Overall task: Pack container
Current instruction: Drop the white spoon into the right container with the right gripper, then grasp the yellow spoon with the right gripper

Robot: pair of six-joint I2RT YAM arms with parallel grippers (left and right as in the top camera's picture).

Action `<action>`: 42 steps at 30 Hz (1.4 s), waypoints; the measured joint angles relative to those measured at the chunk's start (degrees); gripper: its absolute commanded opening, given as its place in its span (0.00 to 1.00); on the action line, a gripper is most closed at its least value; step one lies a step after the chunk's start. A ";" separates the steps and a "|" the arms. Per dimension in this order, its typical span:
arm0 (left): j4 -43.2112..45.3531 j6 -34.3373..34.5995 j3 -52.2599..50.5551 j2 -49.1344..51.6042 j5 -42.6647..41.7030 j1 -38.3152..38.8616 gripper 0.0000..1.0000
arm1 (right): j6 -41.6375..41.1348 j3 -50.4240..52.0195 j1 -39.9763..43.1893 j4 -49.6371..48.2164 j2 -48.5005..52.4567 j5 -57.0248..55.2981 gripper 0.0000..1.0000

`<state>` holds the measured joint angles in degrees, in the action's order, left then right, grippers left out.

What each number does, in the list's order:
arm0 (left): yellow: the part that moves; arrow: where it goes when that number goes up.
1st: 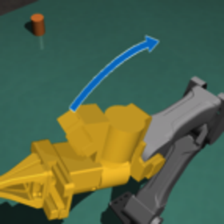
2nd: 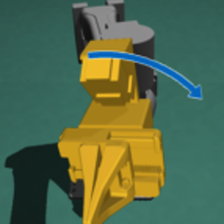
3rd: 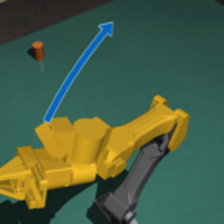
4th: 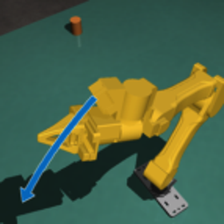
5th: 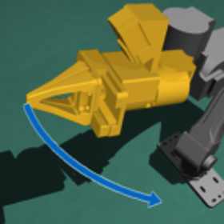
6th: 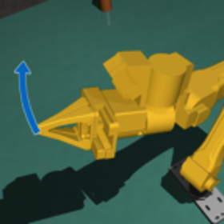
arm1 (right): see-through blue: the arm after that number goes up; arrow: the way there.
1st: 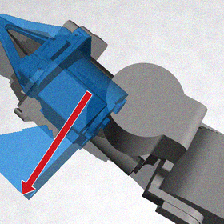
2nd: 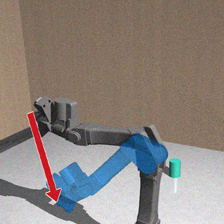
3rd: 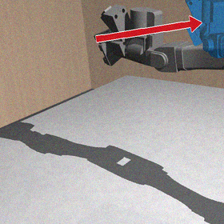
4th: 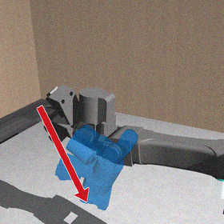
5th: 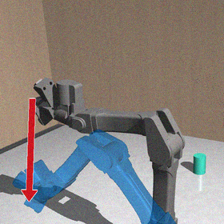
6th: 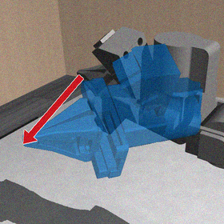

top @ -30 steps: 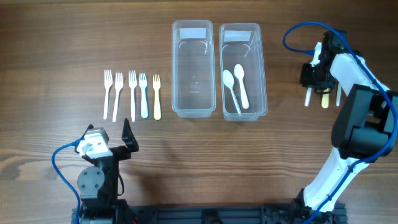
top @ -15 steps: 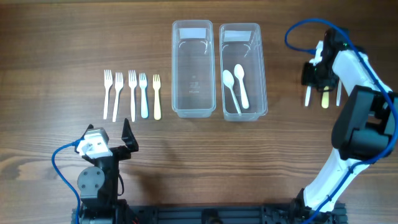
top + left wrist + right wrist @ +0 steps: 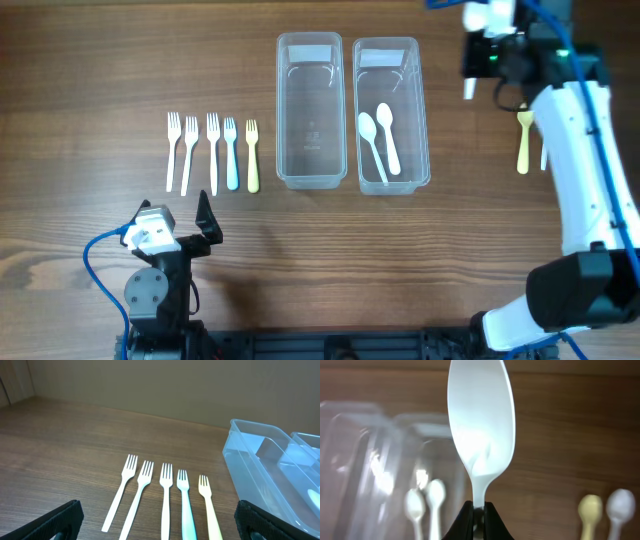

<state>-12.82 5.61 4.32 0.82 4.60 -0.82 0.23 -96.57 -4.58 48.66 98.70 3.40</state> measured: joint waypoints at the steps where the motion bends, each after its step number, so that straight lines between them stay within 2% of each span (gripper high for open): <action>1: 0.00 0.00 0.00 0.00 0.00 0.00 1.00 | -0.04 0.02 -1.38 0.44 0.44 0.07 0.04; 8: 0.00 0.00 0.00 0.00 0.00 0.00 1.00 | -0.61 1.75 -8.87 0.63 4.00 0.42 0.04; 15: 0.00 -0.02 0.00 0.00 0.00 0.00 1.00 | -1.18 2.75 -11.72 0.15 10.25 0.70 0.33; 20: 0.00 0.00 0.00 0.00 0.00 0.00 1.00 | -1.51 3.10 -11.82 0.28 11.87 0.70 0.40; 24: 0.00 -0.02 0.00 0.00 0.00 0.00 1.00 | -2.12 2.23 -11.17 1.05 11.10 0.66 0.40; 31: 0.00 0.00 0.00 0.00 0.00 0.00 1.00 | -3.45 -0.13 -3.34 4.76 2.19 -4.59 0.41; 35: 0.00 0.00 0.00 0.00 0.00 0.00 1.00 | -2.95 -1.40 4.39 7.45 -2.03 -8.11 0.50; 42: 0.00 -0.02 0.00 0.00 0.00 0.00 1.00 | -0.13 -0.15 14.99 8.04 -0.35 -10.14 0.50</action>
<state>-12.82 5.58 4.32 0.82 4.60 -0.82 0.10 -96.73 10.41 56.71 98.35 -6.74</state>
